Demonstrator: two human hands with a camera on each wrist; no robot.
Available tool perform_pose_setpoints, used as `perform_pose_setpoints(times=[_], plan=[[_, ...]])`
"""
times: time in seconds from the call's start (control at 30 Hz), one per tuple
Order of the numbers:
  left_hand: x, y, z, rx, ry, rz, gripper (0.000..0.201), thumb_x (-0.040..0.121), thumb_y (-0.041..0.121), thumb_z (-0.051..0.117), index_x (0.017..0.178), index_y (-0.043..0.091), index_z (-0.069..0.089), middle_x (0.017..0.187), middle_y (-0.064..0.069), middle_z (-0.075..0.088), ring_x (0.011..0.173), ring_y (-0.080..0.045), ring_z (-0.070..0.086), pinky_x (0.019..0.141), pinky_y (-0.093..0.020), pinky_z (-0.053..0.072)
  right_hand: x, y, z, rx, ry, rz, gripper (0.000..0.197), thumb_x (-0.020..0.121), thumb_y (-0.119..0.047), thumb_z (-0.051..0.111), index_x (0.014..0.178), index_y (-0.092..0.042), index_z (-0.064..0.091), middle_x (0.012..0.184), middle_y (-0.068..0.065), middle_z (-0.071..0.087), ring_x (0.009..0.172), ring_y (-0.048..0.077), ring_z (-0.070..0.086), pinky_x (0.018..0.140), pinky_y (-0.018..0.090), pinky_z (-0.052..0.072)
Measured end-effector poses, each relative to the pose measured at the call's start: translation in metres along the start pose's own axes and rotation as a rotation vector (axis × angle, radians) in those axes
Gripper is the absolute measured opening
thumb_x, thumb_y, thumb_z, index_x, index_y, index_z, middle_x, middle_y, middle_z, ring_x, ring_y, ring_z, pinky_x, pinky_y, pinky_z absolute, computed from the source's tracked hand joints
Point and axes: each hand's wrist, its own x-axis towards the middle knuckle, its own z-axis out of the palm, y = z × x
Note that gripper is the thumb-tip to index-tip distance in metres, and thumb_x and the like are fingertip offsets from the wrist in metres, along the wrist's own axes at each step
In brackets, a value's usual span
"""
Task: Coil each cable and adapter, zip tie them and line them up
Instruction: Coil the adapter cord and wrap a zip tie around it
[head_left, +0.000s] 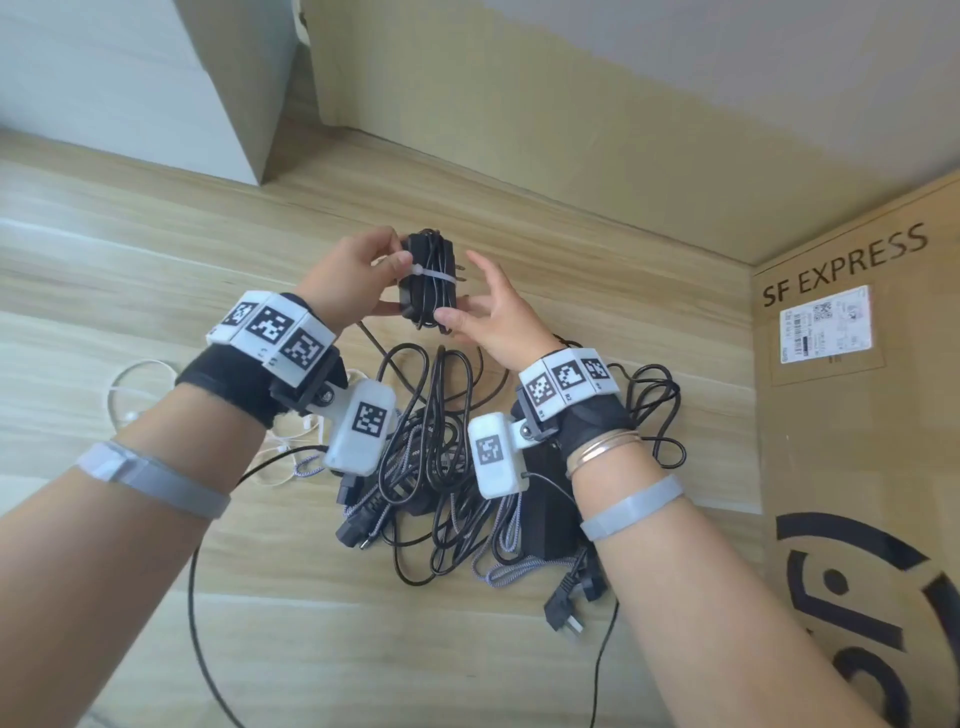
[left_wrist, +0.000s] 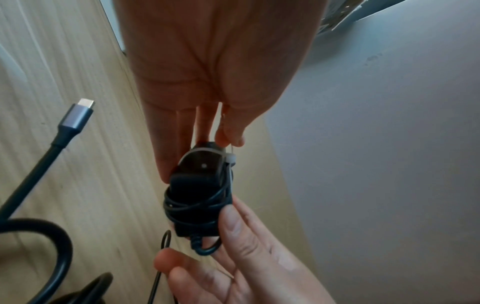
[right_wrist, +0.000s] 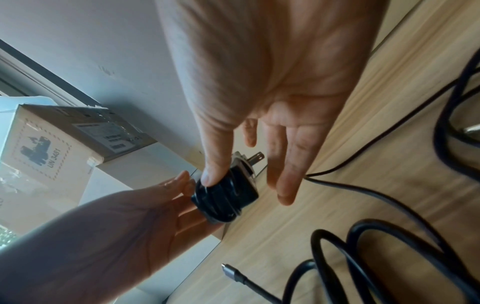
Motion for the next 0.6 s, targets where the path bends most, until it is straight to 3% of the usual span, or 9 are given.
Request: perform_pose_setpoints(times=[0.07, 0.17, 0.3, 0.43, 0.53, 0.6], plan=[[0.005, 0.001, -0.003, 0.005, 0.009, -0.001, 0.03, 0.098, 0.011, 0.039, 0.069, 0.013, 0.038, 0.119, -0.018, 0.053, 0.101, -0.03, 0.058, 0.082, -0.046, 0.054, 0.006, -0.005, 0.002, 0.086, -0.015, 0.001, 0.073, 0.087, -0.017, 0.066, 0.146, -0.021, 0.022, 0.112, 0.016, 0.067, 0.094, 0.022, 0.068, 0.089, 0.032, 0.054], [0.013, 0.004, -0.007, 0.009, 0.05, 0.01, 0.029, 0.098, 0.013, 0.041, 0.069, 0.014, 0.039, 0.122, -0.018, 0.054, 0.102, -0.029, 0.06, 0.08, -0.043, 0.056, 0.018, -0.011, 0.002, 0.124, -0.012, -0.008, 0.066, 0.089, -0.01, 0.062, 0.144, -0.015, 0.026, 0.111, 0.017, 0.065, 0.089, 0.021, 0.065, 0.082, 0.022, 0.054], [0.028, 0.003, -0.016, -0.01, 0.092, 0.016, 0.027, 0.097, 0.016, 0.044, 0.07, 0.016, 0.042, 0.115, -0.021, 0.057, 0.1, -0.032, 0.062, 0.083, -0.047, 0.054, 0.038, -0.016, 0.007, 0.058, 0.031, -0.021, 0.061, 0.088, -0.02, 0.063, 0.141, -0.018, 0.033, 0.109, 0.011, 0.067, 0.092, 0.021, 0.068, 0.093, 0.034, 0.051], [0.044, 0.001, -0.027, 0.019, 0.152, 0.019, 0.027, 0.095, 0.023, 0.048, 0.068, 0.022, 0.046, 0.119, -0.021, 0.049, 0.103, -0.032, 0.06, 0.08, -0.044, 0.056, 0.059, -0.021, 0.014, 0.019, 0.087, -0.023, 0.06, 0.086, -0.026, 0.066, 0.138, -0.024, 0.036, 0.114, 0.01, 0.066, 0.099, 0.018, 0.065, 0.091, 0.028, 0.044], [0.053, 0.002, -0.034, -0.022, 0.164, 0.002, 0.026, 0.097, 0.019, 0.043, 0.071, 0.018, 0.043, 0.097, -0.01, 0.057, 0.095, -0.026, 0.061, 0.082, -0.041, 0.055, 0.072, -0.028, 0.019, 0.048, 0.12, -0.037, 0.058, 0.085, -0.023, 0.067, 0.136, -0.023, 0.039, 0.109, 0.01, 0.068, 0.095, 0.019, 0.066, 0.09, 0.029, 0.045], [0.058, 0.003, -0.039, -0.054, 0.17, -0.002, 0.025, 0.098, 0.018, 0.042, 0.073, 0.016, 0.043, 0.091, -0.006, 0.056, 0.093, -0.023, 0.06, 0.083, -0.039, 0.055, 0.079, -0.033, 0.022, 0.048, 0.127, -0.04, 0.057, 0.086, -0.022, 0.067, 0.136, -0.022, 0.039, 0.108, 0.009, 0.068, 0.095, 0.019, 0.066, 0.087, 0.027, 0.044]])
